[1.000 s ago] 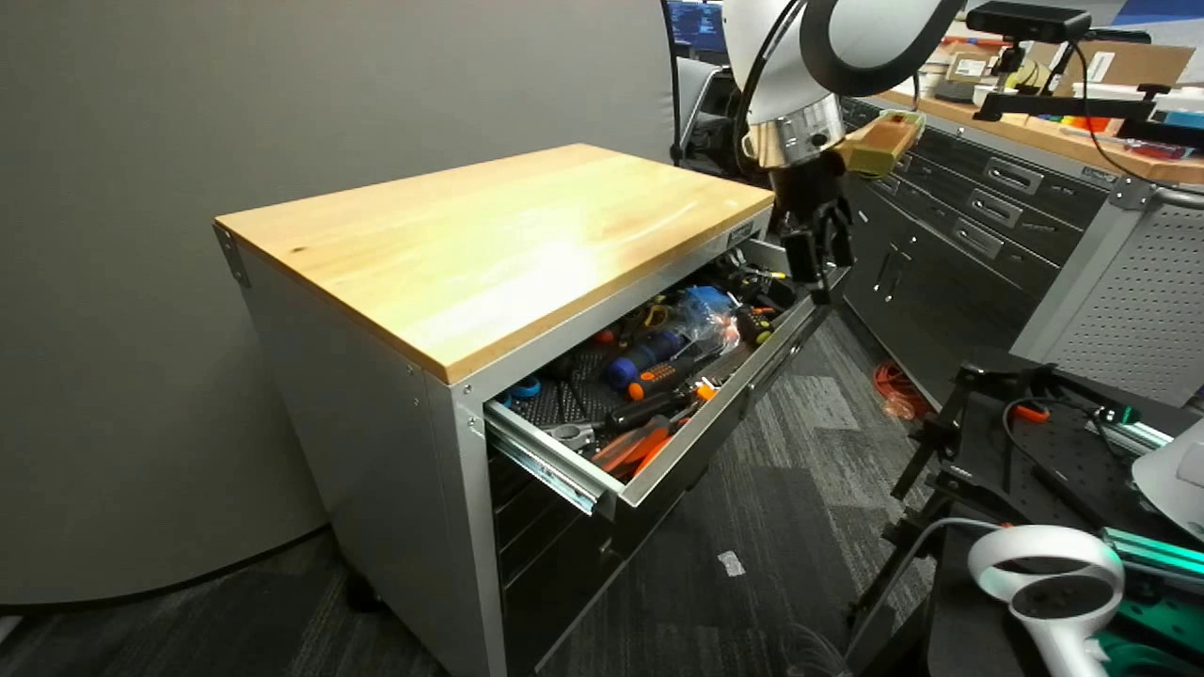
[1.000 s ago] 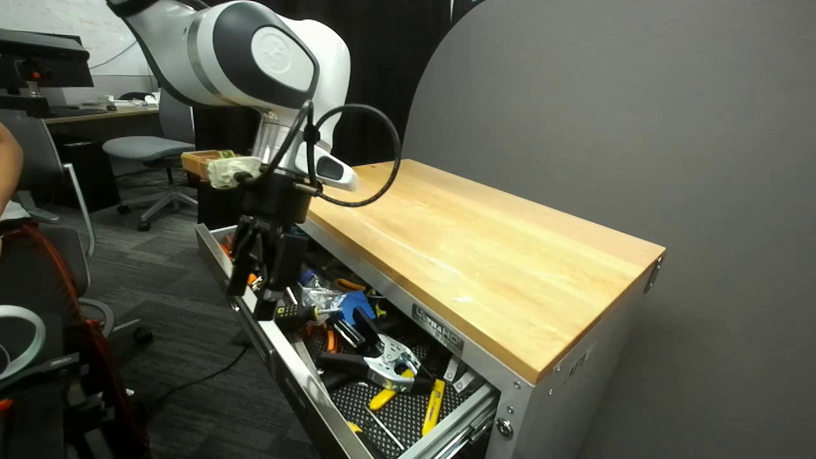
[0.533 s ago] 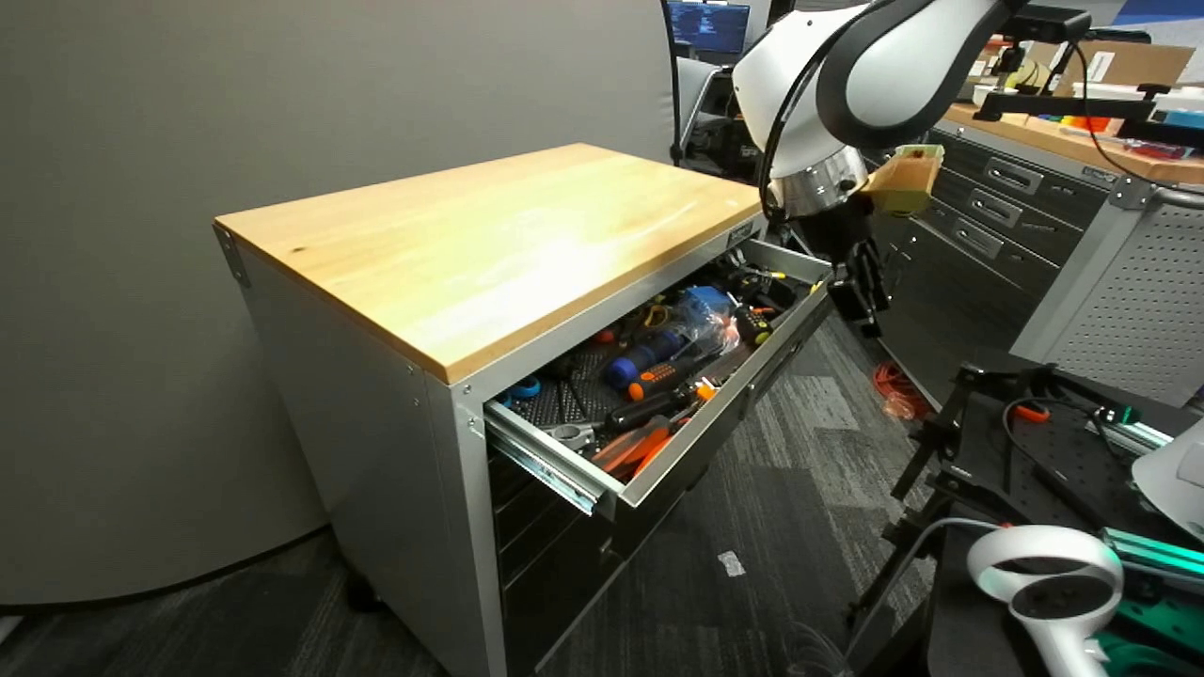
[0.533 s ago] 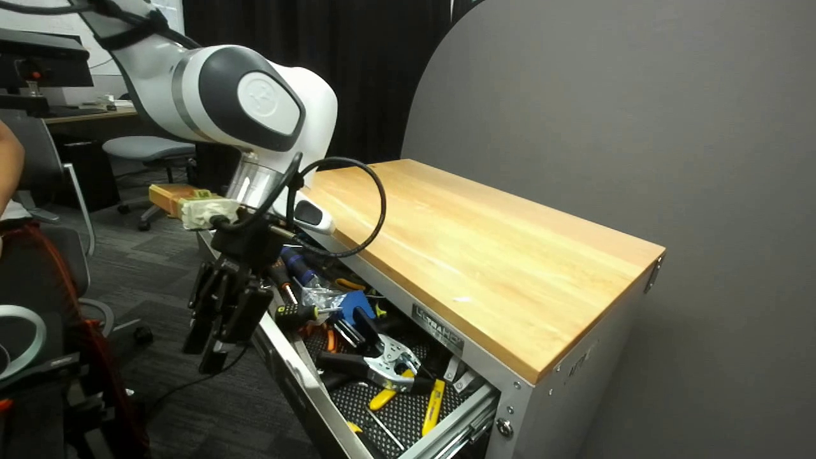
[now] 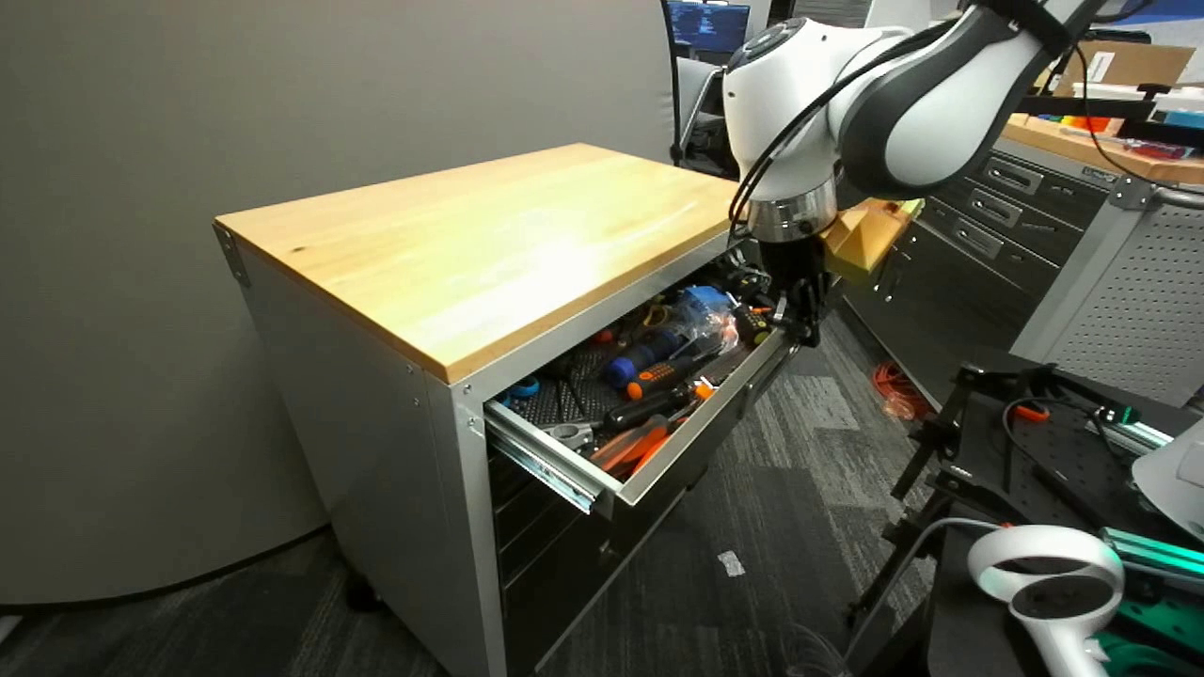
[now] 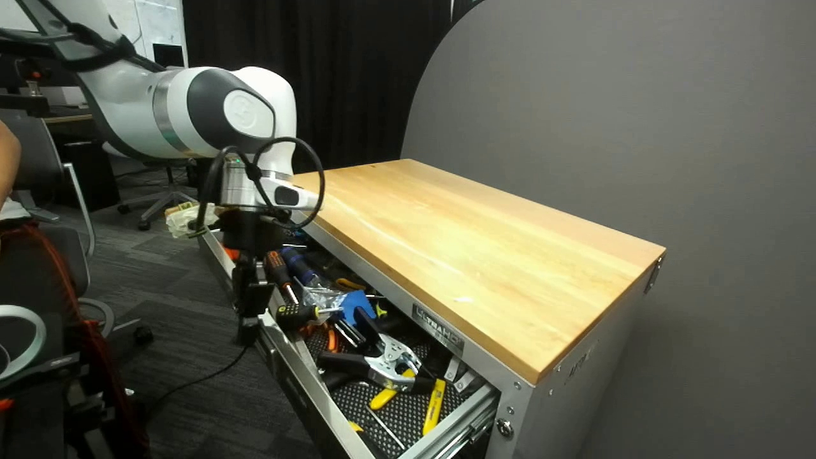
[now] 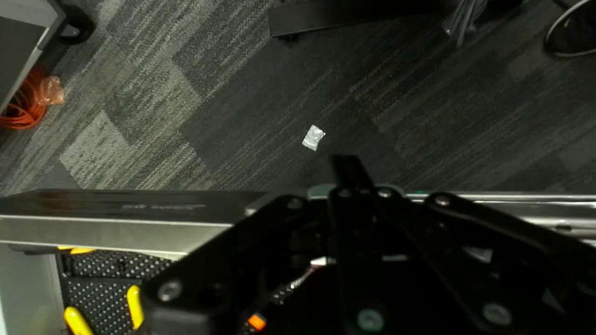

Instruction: Put the screwdriver in the open drawer and then close the drawer

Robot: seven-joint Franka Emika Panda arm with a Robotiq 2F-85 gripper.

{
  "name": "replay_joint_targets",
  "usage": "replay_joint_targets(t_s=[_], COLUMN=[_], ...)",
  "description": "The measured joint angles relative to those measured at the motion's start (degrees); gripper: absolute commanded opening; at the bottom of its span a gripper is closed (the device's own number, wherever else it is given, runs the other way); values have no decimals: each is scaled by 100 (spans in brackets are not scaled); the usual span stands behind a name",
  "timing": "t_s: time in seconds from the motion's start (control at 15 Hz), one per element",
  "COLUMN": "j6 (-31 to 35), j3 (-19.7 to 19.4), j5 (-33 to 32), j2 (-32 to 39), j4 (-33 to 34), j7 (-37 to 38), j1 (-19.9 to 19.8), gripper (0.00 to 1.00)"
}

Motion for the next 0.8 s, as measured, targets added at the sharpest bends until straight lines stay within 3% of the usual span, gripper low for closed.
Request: replay_joint_targets(t_s=[0.33,0.8], j6=[518,864], j3=[-97,-141], j5=[-576,-1226], j2=[51,378], j4=[-2,464], j7=[1398,2131], j1=[184,231], gripper=[0,0])
